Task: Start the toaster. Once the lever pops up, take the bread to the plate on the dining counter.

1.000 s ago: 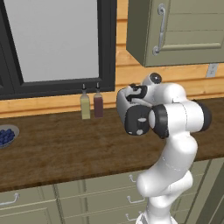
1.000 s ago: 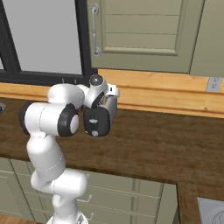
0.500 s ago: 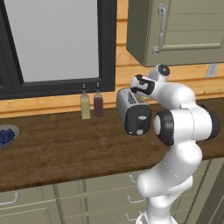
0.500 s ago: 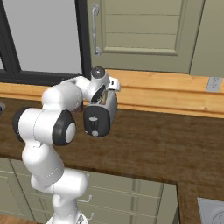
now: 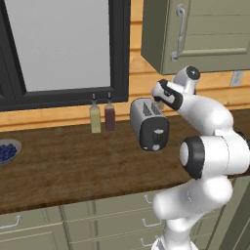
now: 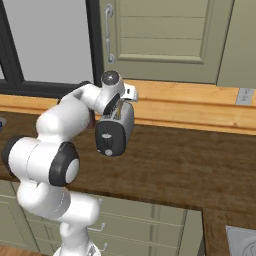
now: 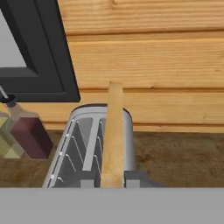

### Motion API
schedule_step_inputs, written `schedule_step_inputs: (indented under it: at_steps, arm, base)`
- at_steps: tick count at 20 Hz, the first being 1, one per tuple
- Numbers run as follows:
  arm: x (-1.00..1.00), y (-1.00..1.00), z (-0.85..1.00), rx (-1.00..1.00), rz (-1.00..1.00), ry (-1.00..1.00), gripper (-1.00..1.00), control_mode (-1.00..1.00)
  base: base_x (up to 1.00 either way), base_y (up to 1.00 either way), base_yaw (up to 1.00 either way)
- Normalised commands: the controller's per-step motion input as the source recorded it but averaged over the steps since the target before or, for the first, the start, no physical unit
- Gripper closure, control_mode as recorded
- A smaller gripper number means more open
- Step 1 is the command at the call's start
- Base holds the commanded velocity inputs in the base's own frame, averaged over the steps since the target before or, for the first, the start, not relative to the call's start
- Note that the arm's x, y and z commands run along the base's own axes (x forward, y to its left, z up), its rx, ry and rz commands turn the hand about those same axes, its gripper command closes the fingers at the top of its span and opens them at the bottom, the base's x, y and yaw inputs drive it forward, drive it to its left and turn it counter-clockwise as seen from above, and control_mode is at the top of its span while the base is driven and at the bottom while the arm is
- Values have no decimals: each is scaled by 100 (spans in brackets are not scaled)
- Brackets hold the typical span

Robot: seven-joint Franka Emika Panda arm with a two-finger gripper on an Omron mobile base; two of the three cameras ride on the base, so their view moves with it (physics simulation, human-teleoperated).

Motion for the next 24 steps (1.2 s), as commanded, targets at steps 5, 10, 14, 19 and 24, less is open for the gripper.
schedule_step_inputs:
  at_steps: [5, 10, 14, 19, 24]
  arm:
    - [-73, -15, 39, 0, 0, 4, 100, -100]
    - [-88, -12, 28, 0, 0, 6, 100, -100]
    - [-98, -2, 4, 0, 0, 3, 100, -100]
    - [-94, 0, 0, 0, 0, 3, 100, -100]
    - [-100, 0, -11, 0, 0, 2, 100, -100]
  base:
    - [0, 0, 0]
    - [0, 0, 0]
    - [0, 0, 0]
    - [0, 0, 0]
    - [0, 0, 0]
